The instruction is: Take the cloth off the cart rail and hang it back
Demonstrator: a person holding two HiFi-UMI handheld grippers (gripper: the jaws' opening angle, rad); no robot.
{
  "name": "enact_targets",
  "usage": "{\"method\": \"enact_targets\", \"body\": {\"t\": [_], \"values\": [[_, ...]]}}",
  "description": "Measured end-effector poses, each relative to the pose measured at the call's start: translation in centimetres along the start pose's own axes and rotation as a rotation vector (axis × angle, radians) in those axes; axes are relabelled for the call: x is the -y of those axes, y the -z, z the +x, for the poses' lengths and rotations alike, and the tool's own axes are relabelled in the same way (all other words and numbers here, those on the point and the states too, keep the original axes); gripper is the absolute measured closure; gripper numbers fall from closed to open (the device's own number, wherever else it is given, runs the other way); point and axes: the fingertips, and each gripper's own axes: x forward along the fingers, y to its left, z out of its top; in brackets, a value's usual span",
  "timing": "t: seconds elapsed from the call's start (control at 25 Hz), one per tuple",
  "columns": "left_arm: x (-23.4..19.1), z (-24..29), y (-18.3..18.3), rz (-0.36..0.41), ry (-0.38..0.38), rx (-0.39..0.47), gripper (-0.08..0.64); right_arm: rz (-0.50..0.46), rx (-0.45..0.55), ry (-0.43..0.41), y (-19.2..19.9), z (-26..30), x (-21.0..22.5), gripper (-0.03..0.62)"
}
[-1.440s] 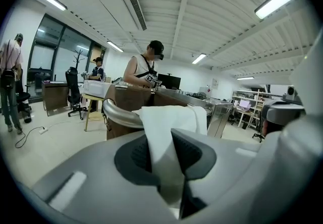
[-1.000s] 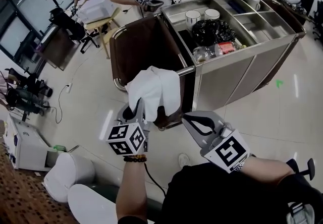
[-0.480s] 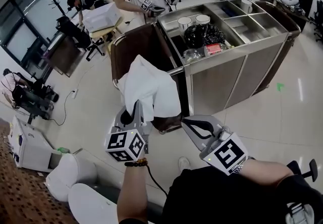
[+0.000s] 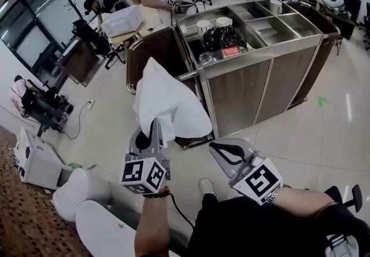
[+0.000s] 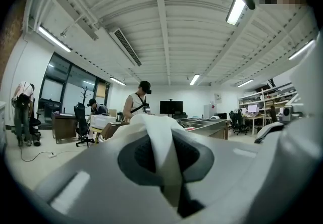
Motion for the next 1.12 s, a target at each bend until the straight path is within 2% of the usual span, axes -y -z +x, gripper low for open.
{"method": "enact_targets", "body": {"t": [0.32, 0.68, 1.12], "values": [[4.2, -3.7, -0.9, 0.020, -0.053, 0.035, 0.532, 0.005, 0.011, -0.060, 1.0, -3.7, -1.3, 0.592], [7.6, -7.1, -0.2, 0.039, -0.035, 0.017, 0.532, -0.002, 0.045, -0.107, 0.5, -5.1, -3.5, 0.592], [7.0, -10.4, -1.4, 0.046, -0.007, 0.027, 0.532, -0.011, 0.055, -0.103, -0.2, -3.8, -7.6, 0.592]]}}
